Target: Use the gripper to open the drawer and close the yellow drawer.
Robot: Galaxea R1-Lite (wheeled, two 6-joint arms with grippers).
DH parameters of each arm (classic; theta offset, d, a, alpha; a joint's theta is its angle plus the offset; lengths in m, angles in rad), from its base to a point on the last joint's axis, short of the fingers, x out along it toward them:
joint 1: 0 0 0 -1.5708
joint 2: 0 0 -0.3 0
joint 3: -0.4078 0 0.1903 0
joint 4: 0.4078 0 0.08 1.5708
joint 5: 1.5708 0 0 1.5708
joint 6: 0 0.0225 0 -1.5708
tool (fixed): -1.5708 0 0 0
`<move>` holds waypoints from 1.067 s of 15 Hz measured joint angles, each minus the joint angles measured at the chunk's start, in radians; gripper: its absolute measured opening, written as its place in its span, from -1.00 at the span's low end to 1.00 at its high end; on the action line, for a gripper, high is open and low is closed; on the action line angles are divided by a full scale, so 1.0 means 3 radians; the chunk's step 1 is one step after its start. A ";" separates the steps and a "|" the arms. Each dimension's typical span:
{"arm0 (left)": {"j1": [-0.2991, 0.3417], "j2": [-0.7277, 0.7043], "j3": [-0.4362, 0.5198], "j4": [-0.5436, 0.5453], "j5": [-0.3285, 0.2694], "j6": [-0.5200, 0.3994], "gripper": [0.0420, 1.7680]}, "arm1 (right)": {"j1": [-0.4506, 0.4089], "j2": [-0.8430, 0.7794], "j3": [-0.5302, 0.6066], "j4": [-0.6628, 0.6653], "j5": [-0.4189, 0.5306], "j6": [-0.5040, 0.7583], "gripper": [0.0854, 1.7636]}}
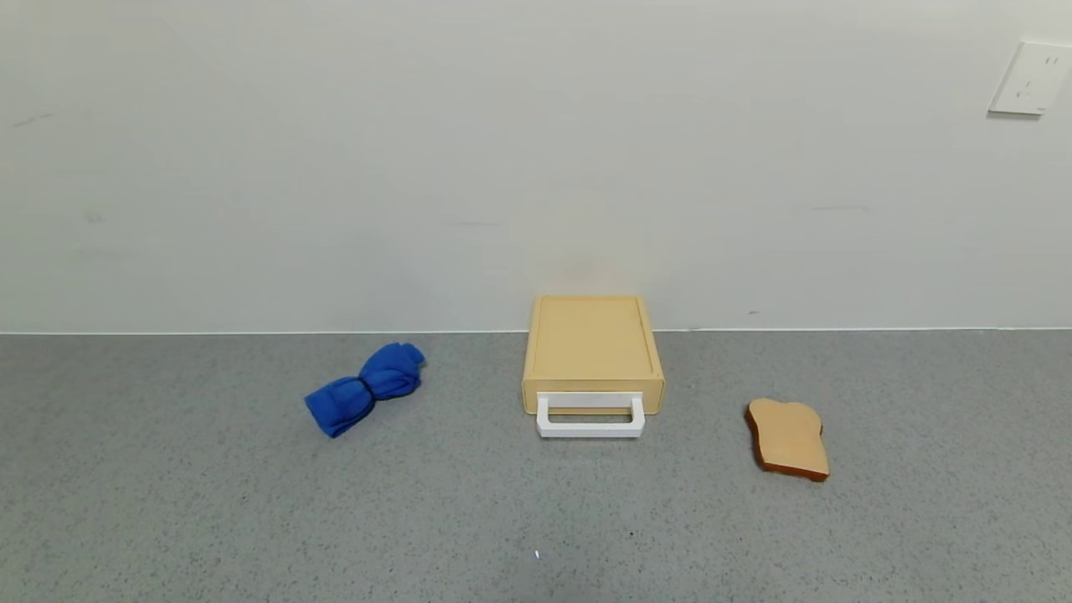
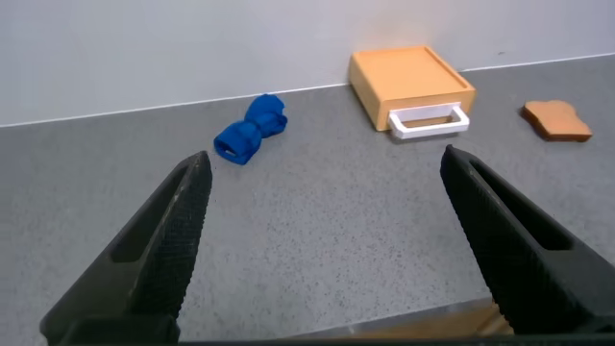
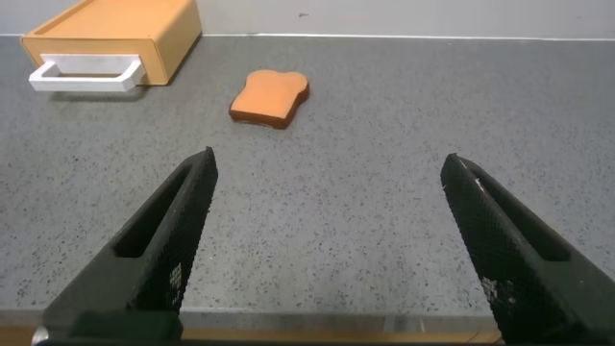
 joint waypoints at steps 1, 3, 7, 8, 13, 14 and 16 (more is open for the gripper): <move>-0.0013 -0.0091 0.0113 -0.0077 0.0009 0.0006 0.94 | 0.0000 0.0000 0.0000 -0.0002 0.0000 -0.0001 0.94; -0.0052 -0.0348 0.0374 -0.0169 0.0008 0.0047 0.94 | 0.0000 0.0000 0.0000 -0.0001 -0.0001 -0.0001 0.94; -0.0091 -0.0753 0.0886 -0.0375 0.0098 0.0125 0.94 | 0.0000 0.0000 0.0000 -0.0001 -0.0001 -0.0001 0.94; -0.0095 -0.0790 0.1041 -0.0557 0.0098 0.0133 0.94 | 0.0000 0.0000 0.0000 0.0000 0.0000 0.0000 0.94; -0.0098 -0.0846 0.1793 -0.1287 0.0150 0.0148 0.94 | 0.0000 0.0000 0.0000 0.0000 0.0000 -0.0001 0.94; -0.0098 -0.0848 0.1878 -0.1299 0.0159 0.0160 0.94 | 0.0000 0.0000 0.0000 0.0000 -0.0001 -0.0001 0.94; -0.0098 -0.0849 0.2050 -0.1422 0.0213 0.0145 0.94 | 0.0000 0.0000 0.0000 0.0000 -0.0001 0.0000 0.94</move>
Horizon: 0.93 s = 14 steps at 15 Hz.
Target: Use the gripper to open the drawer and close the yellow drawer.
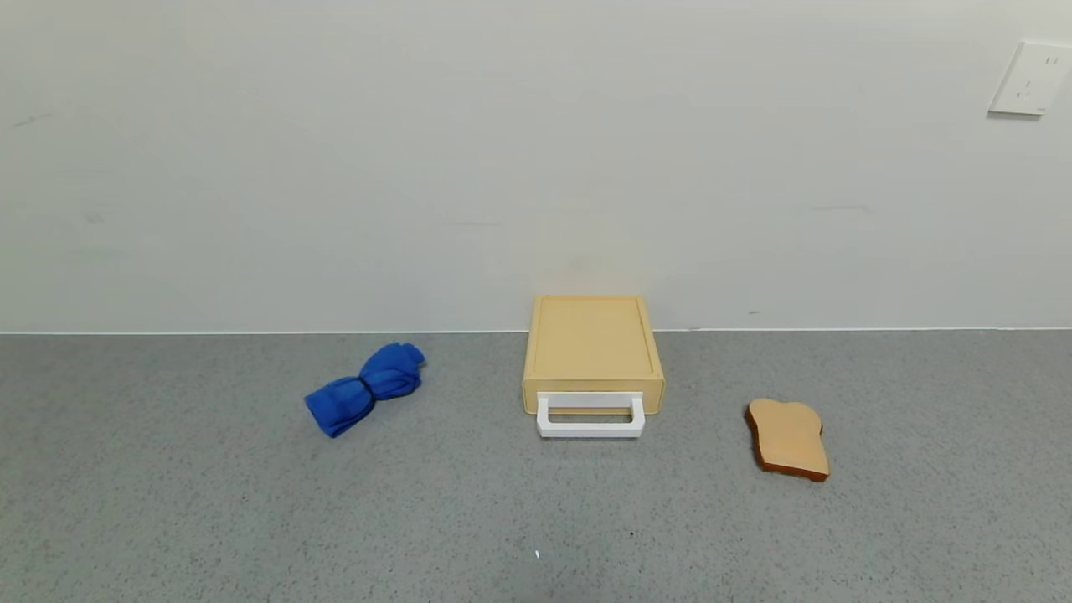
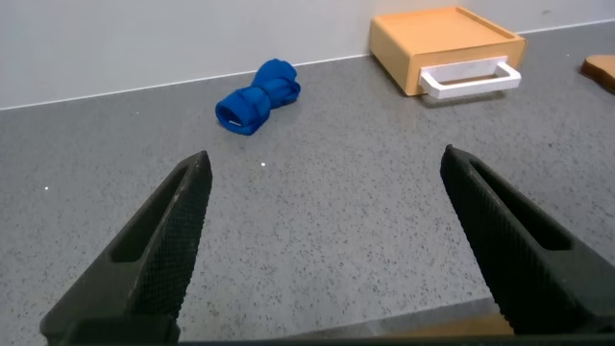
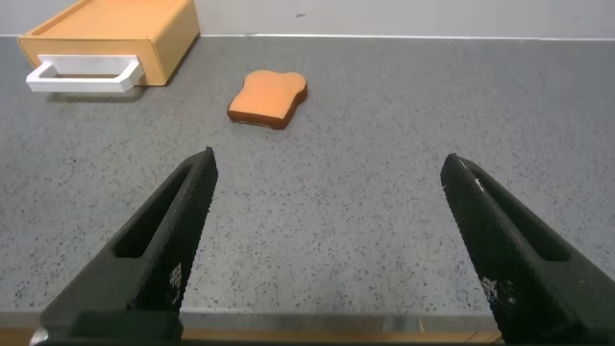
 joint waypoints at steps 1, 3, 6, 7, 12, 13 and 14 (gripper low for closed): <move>0.0000 -0.0001 0.0040 0.0005 0.0014 -0.0004 0.94 | 0.0000 0.0000 0.0000 0.0000 0.0000 -0.0001 0.94; -0.0001 -0.0001 0.0079 -0.0038 0.0075 0.0030 0.94 | 0.0000 0.0000 0.0000 0.0000 0.0000 -0.0001 0.94; 0.0000 -0.0001 0.0169 -0.0062 0.0271 0.0071 0.94 | 0.0000 0.0000 0.0000 -0.0001 0.0000 -0.0001 0.94; 0.0000 -0.0001 0.0178 0.0005 0.0292 0.0020 0.94 | 0.0000 0.0000 0.0000 0.0000 0.0000 -0.0001 0.94; 0.0000 -0.0001 0.0192 0.0074 0.0308 -0.0048 0.94 | 0.0000 0.0000 0.0000 0.0000 0.0000 -0.0001 0.94; 0.0000 -0.0001 0.0192 0.0064 0.0299 -0.0021 0.94 | 0.0000 0.0000 0.0000 0.0000 0.0000 -0.0001 0.94; 0.0000 -0.0001 0.0192 0.0065 0.0299 -0.0030 0.94 | 0.0000 0.0000 0.0000 -0.0001 0.0000 -0.0001 0.94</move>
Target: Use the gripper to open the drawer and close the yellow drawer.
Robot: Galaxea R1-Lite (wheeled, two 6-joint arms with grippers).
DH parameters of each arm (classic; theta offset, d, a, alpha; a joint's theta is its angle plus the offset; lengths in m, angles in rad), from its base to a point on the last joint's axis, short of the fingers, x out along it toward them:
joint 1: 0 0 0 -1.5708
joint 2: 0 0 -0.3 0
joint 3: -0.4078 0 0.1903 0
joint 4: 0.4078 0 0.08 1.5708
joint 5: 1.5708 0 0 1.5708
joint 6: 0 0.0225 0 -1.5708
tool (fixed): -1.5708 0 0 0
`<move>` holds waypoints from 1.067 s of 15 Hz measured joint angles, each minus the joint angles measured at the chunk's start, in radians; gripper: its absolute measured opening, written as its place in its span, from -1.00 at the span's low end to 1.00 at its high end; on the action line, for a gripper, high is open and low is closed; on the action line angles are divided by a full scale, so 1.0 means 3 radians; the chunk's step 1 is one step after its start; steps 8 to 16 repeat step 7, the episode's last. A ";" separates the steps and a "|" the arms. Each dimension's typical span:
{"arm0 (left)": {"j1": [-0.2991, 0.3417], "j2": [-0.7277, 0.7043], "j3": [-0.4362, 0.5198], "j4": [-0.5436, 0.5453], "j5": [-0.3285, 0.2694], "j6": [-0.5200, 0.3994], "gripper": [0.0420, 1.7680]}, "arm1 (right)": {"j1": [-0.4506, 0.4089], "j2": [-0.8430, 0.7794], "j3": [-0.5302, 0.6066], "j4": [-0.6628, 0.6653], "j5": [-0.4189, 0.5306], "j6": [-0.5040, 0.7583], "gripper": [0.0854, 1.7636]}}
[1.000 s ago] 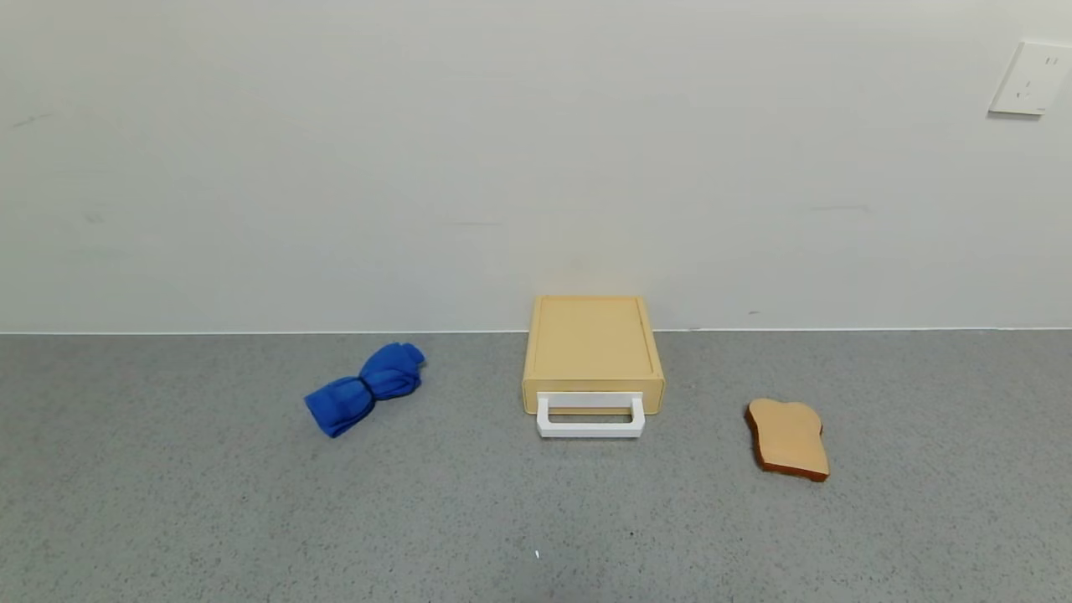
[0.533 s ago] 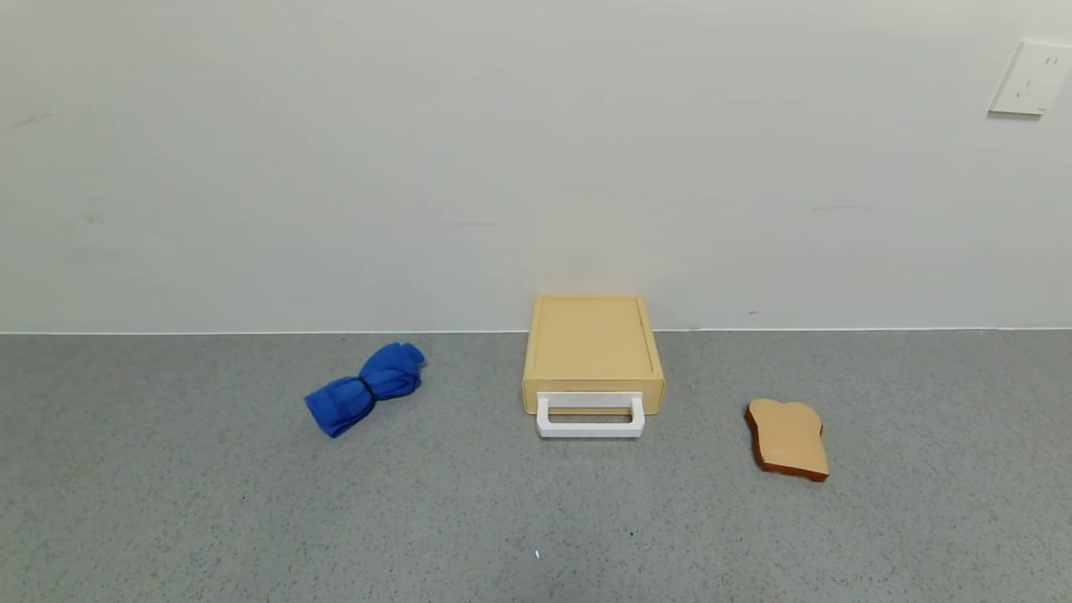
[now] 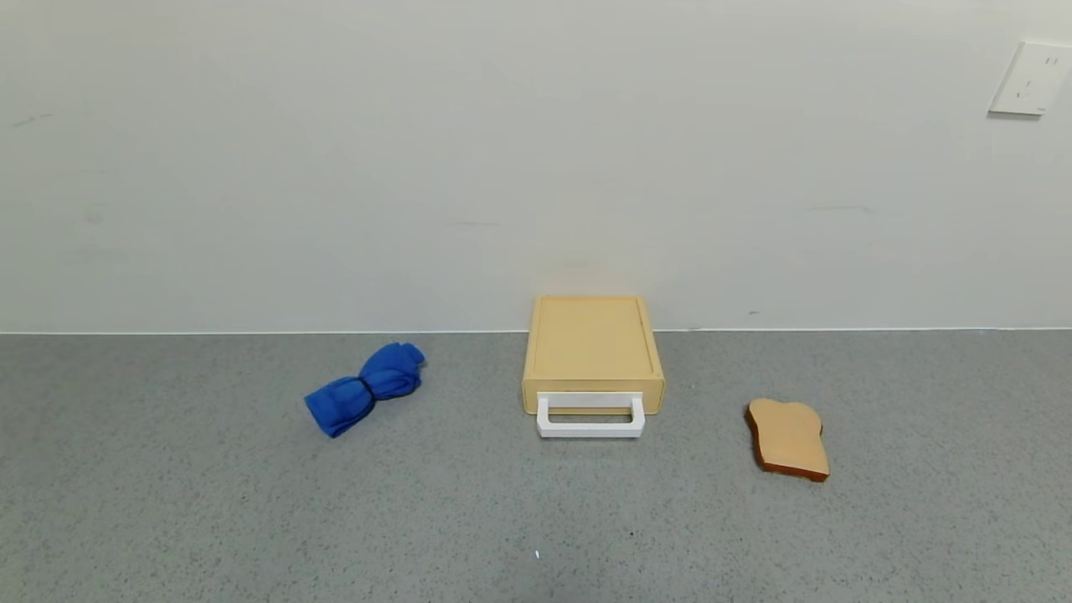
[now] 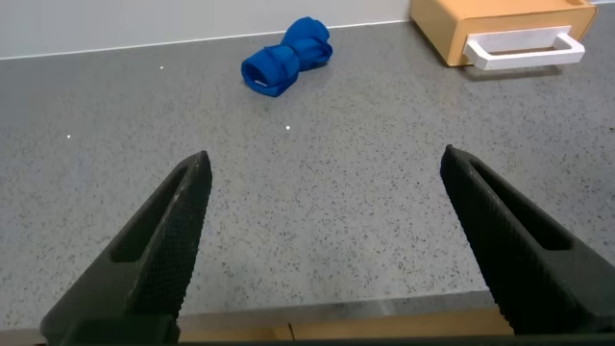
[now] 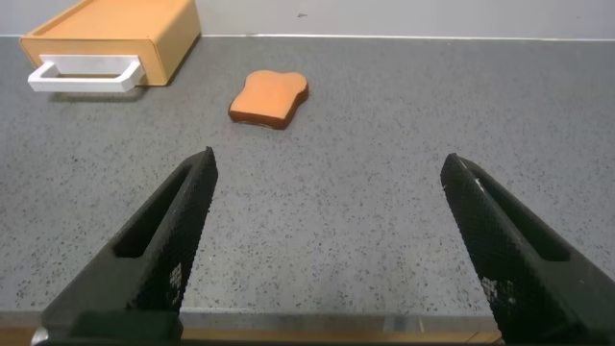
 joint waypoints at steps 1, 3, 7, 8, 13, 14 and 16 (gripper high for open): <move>0.0000 0.0000 0.0000 0.0005 0.0014 -0.0016 0.94 | 0.0000 0.0000 0.0000 0.0000 0.0000 0.0000 0.94; 0.0000 0.0000 0.0000 0.0009 0.0014 -0.0018 0.94 | 0.0000 0.0000 0.0000 0.0001 0.0000 0.0000 0.94; 0.0000 0.0000 0.0000 0.0009 0.0016 -0.0019 0.94 | 0.0000 0.0000 0.0000 0.0003 0.0000 0.0001 0.94; 0.0000 0.0000 0.0000 0.0009 0.0016 -0.0019 0.94 | 0.0000 0.0000 0.0000 0.0003 0.0000 0.0001 0.94; 0.0000 0.0000 0.0000 0.0009 0.0016 -0.0019 0.94 | 0.0000 0.0000 0.0000 0.0003 0.0000 0.0001 0.94; 0.0000 0.0000 0.0000 0.0009 0.0016 -0.0019 0.94 | 0.0000 0.0000 0.0000 0.0003 0.0000 0.0001 0.94; 0.0000 0.0000 0.0000 0.0009 0.0016 -0.0019 0.94 | 0.0000 0.0000 0.0000 0.0003 0.0000 0.0001 0.94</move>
